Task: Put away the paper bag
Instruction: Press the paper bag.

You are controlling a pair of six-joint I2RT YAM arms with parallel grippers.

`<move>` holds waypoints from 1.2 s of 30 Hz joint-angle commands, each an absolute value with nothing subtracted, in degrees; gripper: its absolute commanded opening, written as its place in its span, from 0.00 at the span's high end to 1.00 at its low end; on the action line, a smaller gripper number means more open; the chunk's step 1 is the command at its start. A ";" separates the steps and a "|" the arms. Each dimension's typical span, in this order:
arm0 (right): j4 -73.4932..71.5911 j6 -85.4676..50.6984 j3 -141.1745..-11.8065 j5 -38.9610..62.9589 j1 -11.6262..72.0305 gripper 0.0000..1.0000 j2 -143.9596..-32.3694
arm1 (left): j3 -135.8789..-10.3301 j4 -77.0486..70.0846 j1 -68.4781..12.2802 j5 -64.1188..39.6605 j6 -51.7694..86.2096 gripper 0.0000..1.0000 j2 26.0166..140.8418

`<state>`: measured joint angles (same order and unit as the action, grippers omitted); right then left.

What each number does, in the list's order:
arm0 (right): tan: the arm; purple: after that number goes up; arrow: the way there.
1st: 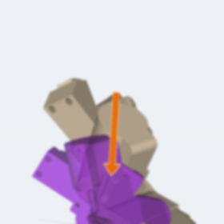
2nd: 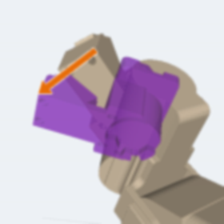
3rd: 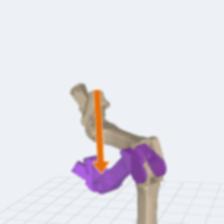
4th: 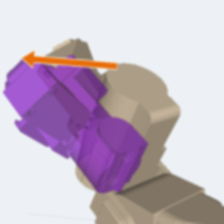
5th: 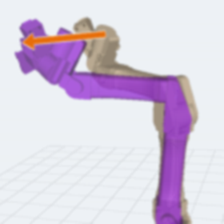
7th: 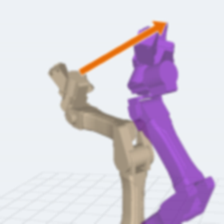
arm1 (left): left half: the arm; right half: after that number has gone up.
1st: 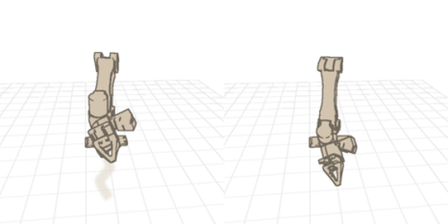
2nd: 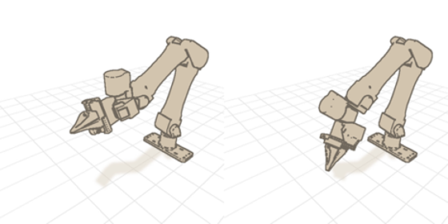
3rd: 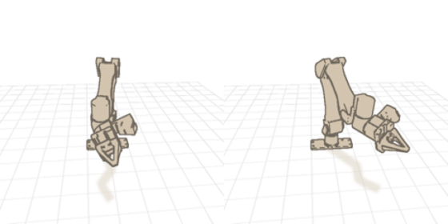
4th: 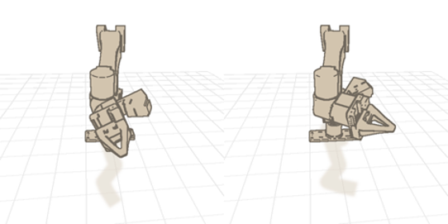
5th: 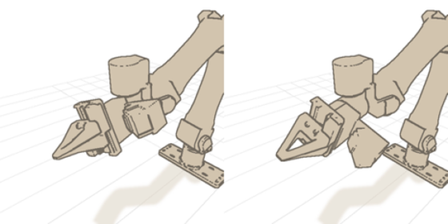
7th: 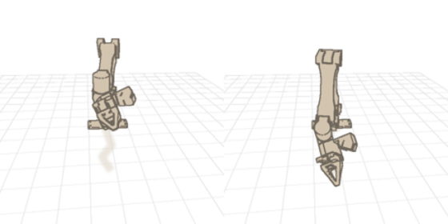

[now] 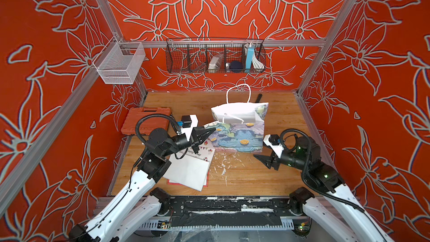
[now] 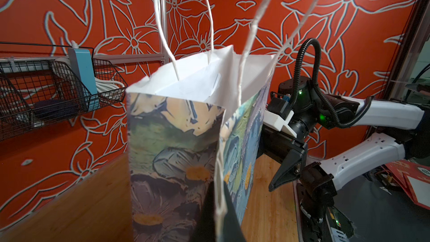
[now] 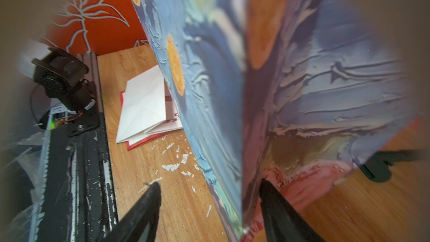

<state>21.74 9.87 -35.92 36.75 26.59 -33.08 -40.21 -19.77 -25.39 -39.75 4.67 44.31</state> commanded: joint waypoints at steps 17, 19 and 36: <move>23.93 16.33 -39.26 21.66 26.37 0.31 -24.24 | -38.76 -15.30 -25.22 -38.17 0.04 1.00 41.82; 25.08 16.21 -40.97 21.99 26.37 0.26 -24.73 | -38.76 -14.16 -25.14 -38.95 -0.67 1.00 41.27; 22.15 12.11 -49.84 44.70 26.35 0.03 -34.53 | -36.55 -16.45 -25.19 -45.41 1.41 1.00 38.03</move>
<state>23.51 11.18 -48.49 40.86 26.59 -34.13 -37.95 -13.26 -25.39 -43.88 0.27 38.46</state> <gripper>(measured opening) 0.968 0.047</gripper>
